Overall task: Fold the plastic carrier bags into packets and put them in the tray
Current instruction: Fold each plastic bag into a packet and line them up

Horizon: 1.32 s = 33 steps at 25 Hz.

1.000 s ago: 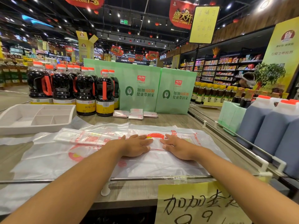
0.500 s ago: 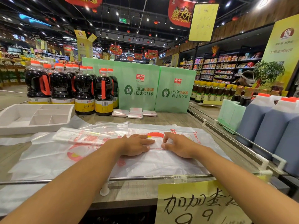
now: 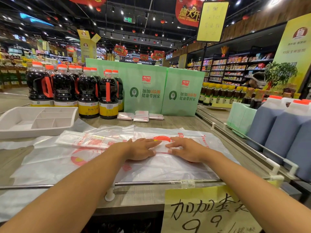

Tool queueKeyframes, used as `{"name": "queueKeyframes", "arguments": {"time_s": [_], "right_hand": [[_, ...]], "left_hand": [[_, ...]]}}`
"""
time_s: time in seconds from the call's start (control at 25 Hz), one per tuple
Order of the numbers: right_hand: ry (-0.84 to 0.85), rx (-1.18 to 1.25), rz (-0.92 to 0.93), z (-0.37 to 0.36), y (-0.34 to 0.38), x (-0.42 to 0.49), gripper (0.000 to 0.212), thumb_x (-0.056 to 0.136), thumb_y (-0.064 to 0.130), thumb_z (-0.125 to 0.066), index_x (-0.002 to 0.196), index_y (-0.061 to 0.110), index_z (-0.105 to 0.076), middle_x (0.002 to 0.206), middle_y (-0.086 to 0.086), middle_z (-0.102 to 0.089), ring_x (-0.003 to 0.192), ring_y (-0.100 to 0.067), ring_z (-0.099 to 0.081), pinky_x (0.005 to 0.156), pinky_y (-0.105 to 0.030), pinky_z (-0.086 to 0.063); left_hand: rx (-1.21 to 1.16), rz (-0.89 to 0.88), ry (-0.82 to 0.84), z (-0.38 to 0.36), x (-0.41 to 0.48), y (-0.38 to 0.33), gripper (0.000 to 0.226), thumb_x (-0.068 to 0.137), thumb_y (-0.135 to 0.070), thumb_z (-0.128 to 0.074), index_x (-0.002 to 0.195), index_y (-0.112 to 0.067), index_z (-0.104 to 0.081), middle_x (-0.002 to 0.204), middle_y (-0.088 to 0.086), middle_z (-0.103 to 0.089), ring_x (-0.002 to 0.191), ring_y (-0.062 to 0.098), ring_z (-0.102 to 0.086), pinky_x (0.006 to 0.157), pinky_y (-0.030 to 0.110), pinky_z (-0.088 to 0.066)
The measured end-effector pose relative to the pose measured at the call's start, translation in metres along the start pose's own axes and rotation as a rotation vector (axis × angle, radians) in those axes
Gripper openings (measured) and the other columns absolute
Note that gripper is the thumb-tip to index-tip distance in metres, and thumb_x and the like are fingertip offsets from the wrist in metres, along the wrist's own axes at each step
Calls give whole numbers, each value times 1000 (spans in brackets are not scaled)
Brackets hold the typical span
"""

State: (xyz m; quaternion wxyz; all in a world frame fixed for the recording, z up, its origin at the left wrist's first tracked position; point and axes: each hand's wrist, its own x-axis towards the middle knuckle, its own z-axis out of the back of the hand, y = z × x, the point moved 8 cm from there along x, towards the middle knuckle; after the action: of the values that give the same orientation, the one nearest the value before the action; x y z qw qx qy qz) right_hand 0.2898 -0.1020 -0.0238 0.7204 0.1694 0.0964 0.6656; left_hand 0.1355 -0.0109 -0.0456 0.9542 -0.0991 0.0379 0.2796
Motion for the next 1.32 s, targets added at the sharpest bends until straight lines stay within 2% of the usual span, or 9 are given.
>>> {"name": "queueKeyframes", "arguments": {"time_s": [0.2, 0.44, 0.68, 0.88, 0.96, 1.04, 1.12, 1.2, 1.32], "right_hand": [[49, -6, 6, -3, -1, -1, 46, 99, 54, -56, 143, 41, -55, 164, 4, -33, 152, -18, -27, 124, -41, -21], [220, -96, -99, 6, -32, -24, 65, 101, 59, -46, 160, 41, -24, 170, 13, 1, 157, -12, 3, 127, -41, 1], [141, -14, -76, 4, -35, -35, 56, 105, 50, -44, 158, 34, -31, 169, 13, -14, 155, -12, -13, 127, -37, -9], [23, 47, -71, 12, -28, -27, 48, 108, 36, -46, 155, 35, -38, 162, 10, -35, 149, -14, -31, 122, -30, -23], [21, 12, -55, 11, -26, -28, 51, 107, 38, -48, 156, 33, -38, 151, 16, -47, 140, -14, -41, 114, -26, -28], [14, 15, -72, 11, -26, -28, 51, 106, 38, -50, 156, 33, -39, 112, 33, -52, 111, -7, -49, 100, -23, -33], [-4, -8, -76, 12, -24, -28, 49, 106, 36, -51, 154, 35, -40, 90, 28, -48, 88, -1, -47, 86, -23, -37], [-19, -43, -33, 14, -13, -28, 50, 105, 37, -54, 152, 40, -39, 99, 14, -62, 88, -4, -54, 82, -25, -43], [-6, -158, 43, 11, -3, -19, 53, 102, 38, -58, 152, 40, -40, 139, 6, -61, 119, -16, -58, 103, -32, -46]], "left_hand": [[37, -3, 12, -1, 1, -2, 49, 108, -52, -27, 155, -56, -16, 170, -13, -4, 157, 20, 1, 121, 64, 1], [67, 22, 81, -5, -3, -1, 49, 108, -52, -20, 155, -59, -6, 168, -19, 10, 157, 21, 12, 117, 69, 12], [119, 0, 180, 1, -4, 5, 56, 108, -54, -21, 159, -47, 2, 168, -14, 16, 157, 20, 12, 121, 64, 6], [107, -36, 53, -3, -15, 26, 55, 106, -59, -21, 158, -52, -1, 167, -21, 10, 157, 13, 8, 122, 62, 6], [27, -55, 17, -1, -15, 31, 55, 107, -58, -24, 158, -51, -6, 168, -21, 6, 156, 9, 7, 123, 58, 9], [-7, -70, -11, 2, -13, 35, 54, 107, -57, -28, 158, -50, -12, 168, -19, 1, 156, 9, 6, 124, 55, 9], [17, -64, -38, 5, -14, 38, 55, 106, -57, -31, 158, -50, -15, 169, -18, -2, 157, 10, 4, 124, 55, 8], [17, -57, -46, 6, -15, 39, 55, 106, -57, -34, 158, -50, -17, 169, -16, -5, 157, 10, 2, 124, 56, 5], [-24, -60, -55, 7, -17, 36, 54, 106, -56, -36, 157, -49, -21, 169, -15, -10, 156, 10, -3, 125, 55, 1]]}}
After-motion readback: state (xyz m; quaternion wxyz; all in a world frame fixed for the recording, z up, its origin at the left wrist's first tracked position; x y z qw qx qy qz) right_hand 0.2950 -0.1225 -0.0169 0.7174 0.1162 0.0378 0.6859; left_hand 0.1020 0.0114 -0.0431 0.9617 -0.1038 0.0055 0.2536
